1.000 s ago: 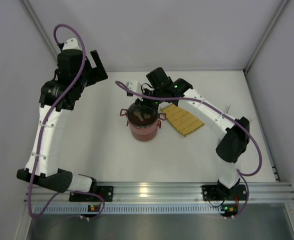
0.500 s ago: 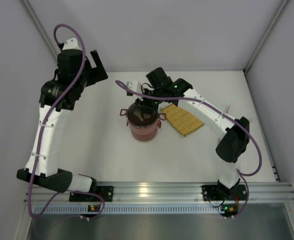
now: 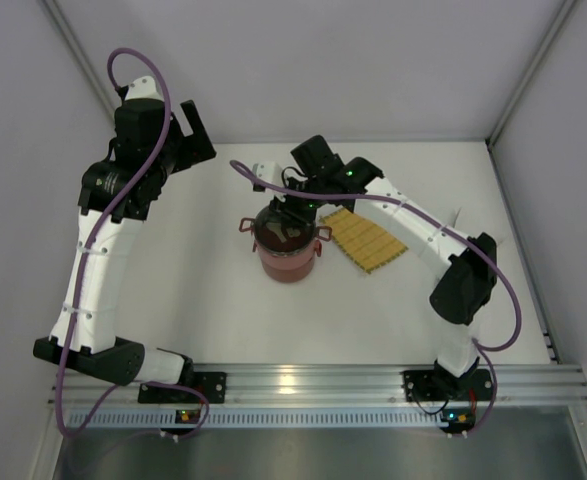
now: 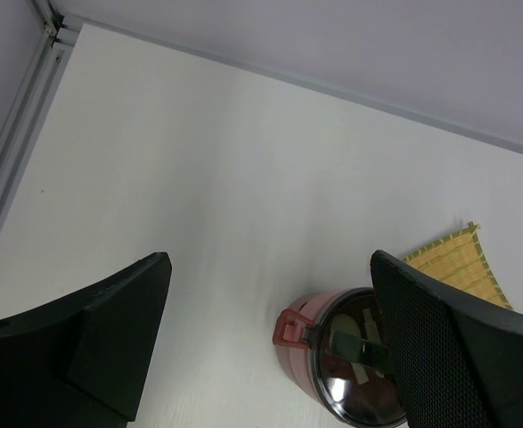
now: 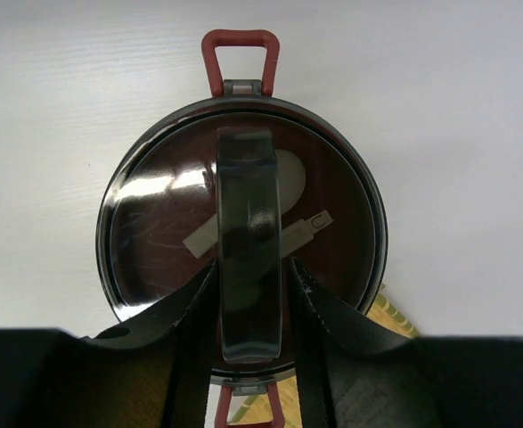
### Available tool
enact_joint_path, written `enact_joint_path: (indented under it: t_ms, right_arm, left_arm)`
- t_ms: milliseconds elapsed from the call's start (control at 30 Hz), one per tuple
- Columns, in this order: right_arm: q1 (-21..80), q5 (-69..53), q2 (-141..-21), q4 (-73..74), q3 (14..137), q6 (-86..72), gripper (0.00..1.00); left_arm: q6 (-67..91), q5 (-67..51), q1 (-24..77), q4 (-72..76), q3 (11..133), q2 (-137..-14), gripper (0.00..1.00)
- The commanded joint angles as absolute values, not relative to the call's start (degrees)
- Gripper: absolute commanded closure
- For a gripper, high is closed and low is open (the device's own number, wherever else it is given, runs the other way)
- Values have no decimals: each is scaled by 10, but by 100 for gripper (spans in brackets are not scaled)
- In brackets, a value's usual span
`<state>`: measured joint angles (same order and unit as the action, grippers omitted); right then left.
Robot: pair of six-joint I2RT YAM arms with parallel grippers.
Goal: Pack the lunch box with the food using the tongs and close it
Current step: Close the box lid on the packing box.
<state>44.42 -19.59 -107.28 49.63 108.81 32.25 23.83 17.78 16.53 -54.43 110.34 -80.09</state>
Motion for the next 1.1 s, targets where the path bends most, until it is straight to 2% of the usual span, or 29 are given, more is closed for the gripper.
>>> enact_joint_path:
  t_ms: [0,467,600,1067]
  right_arm:
    - [436,-192,-1081,501,1101,314,65]
    - [437,-185,-1076,503,1115,308,50]
    - [437,-185,-1077,511,1122,308,44]
    - [440,-188,-1120,541,1122,315,39]
  left_arm:
    - [233,172,162,-526,1104,-793,2]
    - [234,167,162,-526,1104,-795,1]
    - [234,166,163,-528,1104,-793,2]
    - [235,163,163,-526,1106,-795,1]
